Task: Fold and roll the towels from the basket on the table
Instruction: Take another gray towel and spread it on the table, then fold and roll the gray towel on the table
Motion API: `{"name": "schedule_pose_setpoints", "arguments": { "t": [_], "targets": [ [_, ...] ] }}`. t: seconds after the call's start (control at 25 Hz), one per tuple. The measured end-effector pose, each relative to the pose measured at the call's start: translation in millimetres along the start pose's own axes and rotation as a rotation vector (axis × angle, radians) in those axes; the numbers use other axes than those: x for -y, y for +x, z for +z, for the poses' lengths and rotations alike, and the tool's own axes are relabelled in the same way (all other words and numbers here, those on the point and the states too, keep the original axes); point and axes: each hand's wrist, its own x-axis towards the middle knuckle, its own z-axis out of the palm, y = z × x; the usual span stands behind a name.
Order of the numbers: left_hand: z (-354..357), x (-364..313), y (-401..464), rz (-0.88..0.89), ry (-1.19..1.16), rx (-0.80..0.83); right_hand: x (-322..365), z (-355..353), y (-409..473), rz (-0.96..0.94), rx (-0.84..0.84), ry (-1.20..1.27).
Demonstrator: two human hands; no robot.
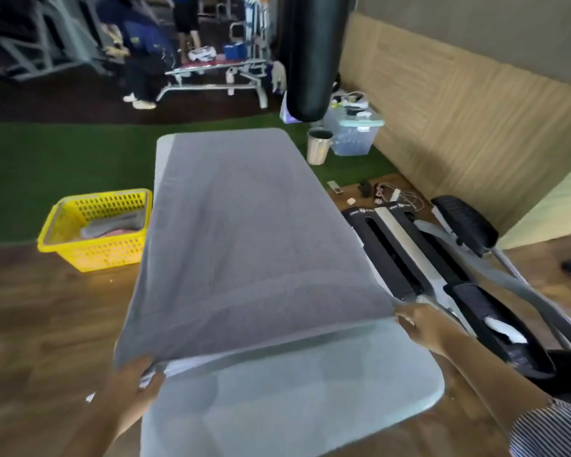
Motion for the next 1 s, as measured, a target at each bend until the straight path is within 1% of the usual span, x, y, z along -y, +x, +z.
{"name": "schedule_pose_setpoints", "arguments": {
  "t": [0.08,0.12,0.16,0.24,0.28,0.36,0.44,0.52,0.6,0.64,0.72,0.8,0.88,0.96,1.0],
  "targets": [
    [18.0,-19.3,-46.7,-0.093,0.03,0.034,-20.7,13.2,-25.6,-0.026,0.054,0.005],
    [26.9,-22.6,-67.6,-0.126,0.079,0.043,-30.7,19.4,-37.3,-0.024,0.092,0.003],
    [33.7,-23.3,-85.9,-0.174,0.137,0.086,-37.6,27.0,-48.6,-0.03,0.135,0.018],
    [47.1,-25.8,-115.0,-0.189,0.173,0.148,-53.5,47.3,-68.9,-0.006,0.219,0.016],
    [52.5,-27.3,-125.1,-0.172,0.188,0.147,-61.0,57.6,-74.9,0.013,0.236,0.007],
    [58.4,-32.5,-137.1,-0.175,0.237,0.168,-72.1,73.2,-79.3,0.026,0.239,0.024],
    [57.5,-36.5,-139.9,-0.164,0.277,0.165,-64.4,73.4,-84.4,0.02,0.238,0.044],
    [55.1,-48.5,-137.6,-0.194,0.322,0.209,-49.1,67.9,-85.9,0.032,0.219,0.018],
    [54.0,-59.1,-131.1,-0.22,0.317,0.184,-23.7,65.8,-76.9,-0.006,0.152,-0.052],
    [54.1,-65.8,-125.9,-0.219,0.298,0.152,-9.2,68.1,-69.0,-0.043,0.12,-0.05],
    [53.5,-66.6,-117.3,-0.159,0.257,0.058,34.0,75.9,-53.0,-0.162,0.115,-0.003],
    [51.8,-59.4,-110.9,-0.087,0.226,0.001,89.4,84.5,-39.8,-0.297,0.108,0.035],
    [45.5,-48.8,-107.4,-0.032,0.263,-0.054,150.7,91.0,-33.0,-0.404,0.098,0.091],
    [31.8,-32.7,-104.5,-0.05,0.327,-0.055,212.6,101.4,-29.3,-0.461,0.092,0.161],
    [22.4,-18.4,-102.7,-0.068,0.351,-0.052,246.3,106.1,-28.6,-0.461,0.1,0.195]
  ]
}}
